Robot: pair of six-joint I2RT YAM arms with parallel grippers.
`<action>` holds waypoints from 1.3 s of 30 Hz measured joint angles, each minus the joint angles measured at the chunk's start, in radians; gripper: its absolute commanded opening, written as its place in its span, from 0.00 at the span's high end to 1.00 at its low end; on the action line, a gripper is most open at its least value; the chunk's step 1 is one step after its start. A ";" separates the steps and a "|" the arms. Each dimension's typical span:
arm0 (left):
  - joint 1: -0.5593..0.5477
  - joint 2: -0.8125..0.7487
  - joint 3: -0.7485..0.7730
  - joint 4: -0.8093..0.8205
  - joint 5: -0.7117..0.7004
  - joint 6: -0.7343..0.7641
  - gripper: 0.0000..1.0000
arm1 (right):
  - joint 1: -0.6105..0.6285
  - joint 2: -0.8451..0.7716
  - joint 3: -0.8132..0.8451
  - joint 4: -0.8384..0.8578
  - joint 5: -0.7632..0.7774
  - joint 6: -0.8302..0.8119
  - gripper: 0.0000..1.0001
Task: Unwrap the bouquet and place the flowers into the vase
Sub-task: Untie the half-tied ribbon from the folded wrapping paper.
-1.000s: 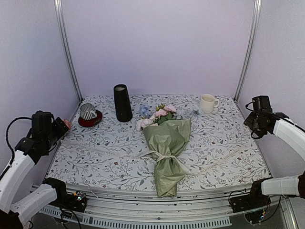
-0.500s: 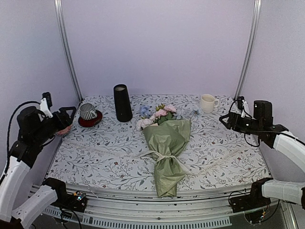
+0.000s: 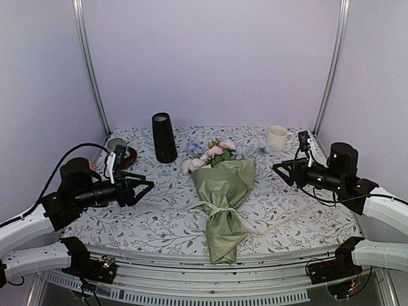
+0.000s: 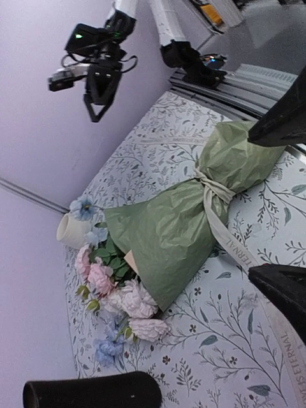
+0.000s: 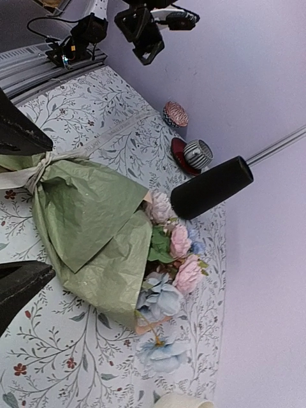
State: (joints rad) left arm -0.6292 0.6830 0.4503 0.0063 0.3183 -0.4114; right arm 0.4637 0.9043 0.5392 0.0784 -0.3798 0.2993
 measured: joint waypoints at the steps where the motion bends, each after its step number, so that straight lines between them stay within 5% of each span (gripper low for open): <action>1: -0.026 0.015 -0.011 0.019 -0.006 0.009 0.42 | 0.000 -0.010 -0.002 0.014 -0.004 -0.008 0.47; 7: -0.143 0.132 -0.043 0.110 -0.021 0.074 0.48 | 0.001 0.127 0.055 0.072 -0.144 -0.073 0.63; 19: -0.249 0.393 0.056 0.166 -0.119 0.196 0.62 | 0.114 0.456 0.093 0.185 -0.231 -0.154 0.74; 21: -0.249 0.454 0.111 0.161 -0.120 0.214 0.70 | 0.135 0.499 0.093 0.203 -0.240 -0.167 0.75; 39: -0.291 0.810 0.159 0.376 0.080 0.316 0.81 | 0.290 0.728 0.130 0.295 -0.214 -0.297 0.77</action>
State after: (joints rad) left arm -0.9203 1.4933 0.6094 0.3824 0.3981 -0.0956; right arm 0.7536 1.6325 0.6693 0.3737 -0.5934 0.0021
